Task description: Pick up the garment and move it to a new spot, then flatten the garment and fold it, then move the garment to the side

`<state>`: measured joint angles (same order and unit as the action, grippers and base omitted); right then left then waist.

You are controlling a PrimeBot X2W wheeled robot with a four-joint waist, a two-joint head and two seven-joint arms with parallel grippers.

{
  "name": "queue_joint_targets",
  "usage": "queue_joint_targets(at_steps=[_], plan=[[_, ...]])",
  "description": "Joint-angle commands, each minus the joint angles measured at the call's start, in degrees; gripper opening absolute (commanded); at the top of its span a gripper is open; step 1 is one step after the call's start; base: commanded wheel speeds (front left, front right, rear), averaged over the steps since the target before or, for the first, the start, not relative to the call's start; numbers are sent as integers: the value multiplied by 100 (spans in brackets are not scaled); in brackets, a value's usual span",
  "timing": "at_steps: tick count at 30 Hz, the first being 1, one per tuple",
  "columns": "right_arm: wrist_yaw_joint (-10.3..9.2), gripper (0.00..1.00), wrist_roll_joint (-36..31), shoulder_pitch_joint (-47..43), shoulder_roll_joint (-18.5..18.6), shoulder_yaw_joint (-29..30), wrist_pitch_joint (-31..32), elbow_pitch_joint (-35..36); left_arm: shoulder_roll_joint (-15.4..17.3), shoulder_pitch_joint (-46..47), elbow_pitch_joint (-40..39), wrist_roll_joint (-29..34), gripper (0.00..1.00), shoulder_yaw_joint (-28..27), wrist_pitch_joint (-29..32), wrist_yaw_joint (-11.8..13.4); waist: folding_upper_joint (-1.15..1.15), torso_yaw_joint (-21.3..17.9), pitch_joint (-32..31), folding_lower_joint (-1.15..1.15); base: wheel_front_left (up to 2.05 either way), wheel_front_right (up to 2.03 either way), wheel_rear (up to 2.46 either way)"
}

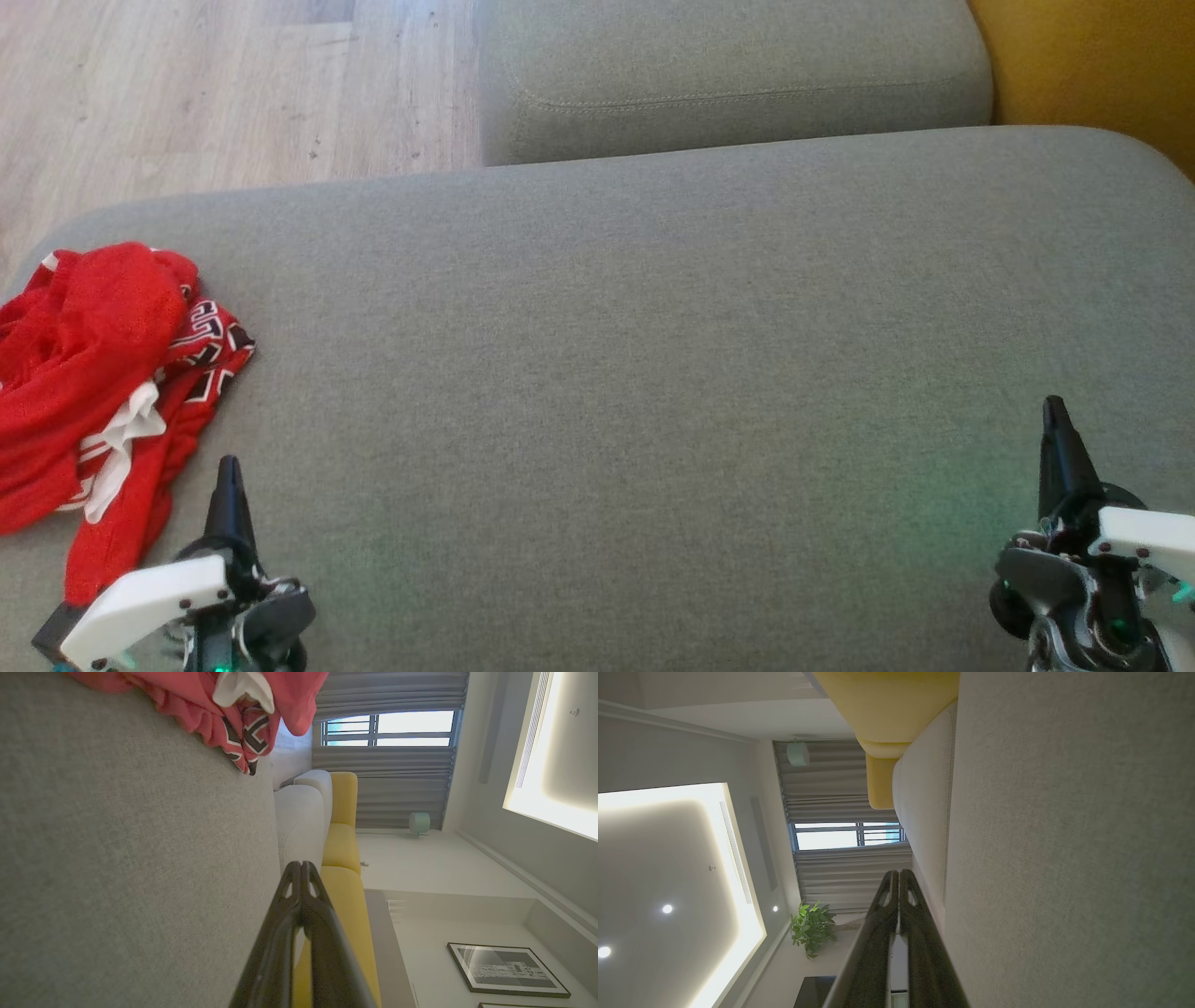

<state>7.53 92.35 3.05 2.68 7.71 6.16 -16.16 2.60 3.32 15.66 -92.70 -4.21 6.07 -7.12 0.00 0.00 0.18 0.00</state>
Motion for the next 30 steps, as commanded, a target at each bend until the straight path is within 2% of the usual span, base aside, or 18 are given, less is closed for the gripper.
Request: queue_joint_targets(at_steps=[1,8,9,13,21,30], plan=[[-4,0,-16,313,20,-121,31,213,28,287,-164,51,0,-228,40,-36,0,0,0,0,0,0,0],[-4,0,-16,313,20,-121,31,213,28,287,-164,51,0,-228,40,-36,0,0,0,0,0,0,0],[0,100,0,0,0,0,0,0,0,0,0,0,100,0,0,0,0,0,0,0,0,0,0],[0,100,0,-157,-11,-13,-2,-304,-14,-152,292,-2,100,47,-9,7,0,0,0,0,0,0,0],[0,100,-85,-169,-6,-158,-119,-260,-12,-176,234,116,100,119,-126,4,0,-6,-36,0,0,0,0],[-1,100,-678,-191,2,-296,-273,-194,-9,-225,58,684,100,151,-277,3,0,-18,-89,0,0,0,0]])
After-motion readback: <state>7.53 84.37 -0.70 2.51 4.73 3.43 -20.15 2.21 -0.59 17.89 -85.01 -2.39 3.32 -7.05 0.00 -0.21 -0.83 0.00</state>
